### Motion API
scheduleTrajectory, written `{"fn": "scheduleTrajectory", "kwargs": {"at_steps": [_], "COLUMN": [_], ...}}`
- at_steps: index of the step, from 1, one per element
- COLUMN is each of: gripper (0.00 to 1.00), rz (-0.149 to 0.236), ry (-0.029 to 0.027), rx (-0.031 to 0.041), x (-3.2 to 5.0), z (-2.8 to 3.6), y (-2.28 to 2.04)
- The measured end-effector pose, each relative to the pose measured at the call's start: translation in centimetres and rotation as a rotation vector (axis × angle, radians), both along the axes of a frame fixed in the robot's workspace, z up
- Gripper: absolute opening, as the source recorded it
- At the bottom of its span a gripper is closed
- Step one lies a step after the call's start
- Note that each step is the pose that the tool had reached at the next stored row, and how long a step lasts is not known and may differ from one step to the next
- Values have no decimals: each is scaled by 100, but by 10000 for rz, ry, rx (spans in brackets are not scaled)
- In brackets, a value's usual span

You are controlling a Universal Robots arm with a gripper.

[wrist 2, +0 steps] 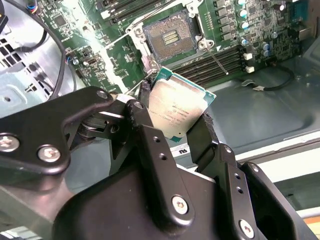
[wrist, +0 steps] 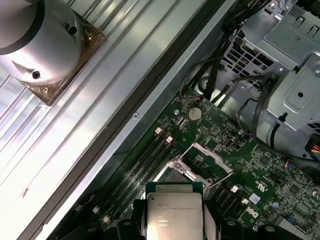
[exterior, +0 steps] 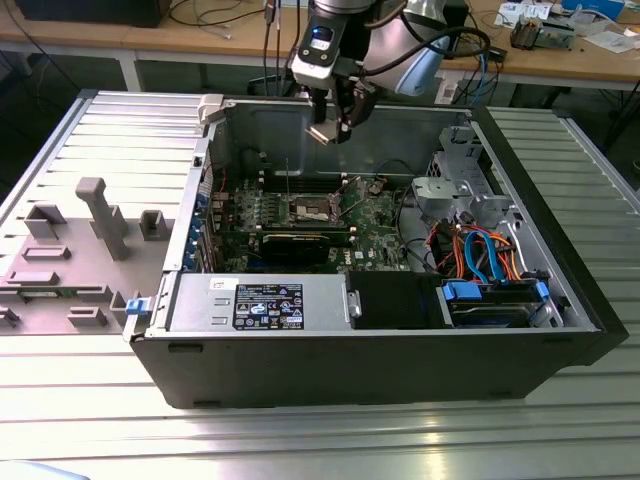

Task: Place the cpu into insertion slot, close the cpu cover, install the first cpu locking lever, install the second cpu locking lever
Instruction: 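Place the cpu into insertion slot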

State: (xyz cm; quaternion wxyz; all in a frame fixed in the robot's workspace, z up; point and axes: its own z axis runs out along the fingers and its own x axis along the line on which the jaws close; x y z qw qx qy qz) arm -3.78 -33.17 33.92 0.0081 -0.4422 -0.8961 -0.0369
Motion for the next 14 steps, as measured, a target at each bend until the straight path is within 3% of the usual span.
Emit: {"fn": "scheduleTrajectory", "kwargs": {"at_steps": [14], "gripper": [54], "rz": [-1308], "ry": [0], "rx": [1], "x": [-7], "z": [-44], "y": [0]}}
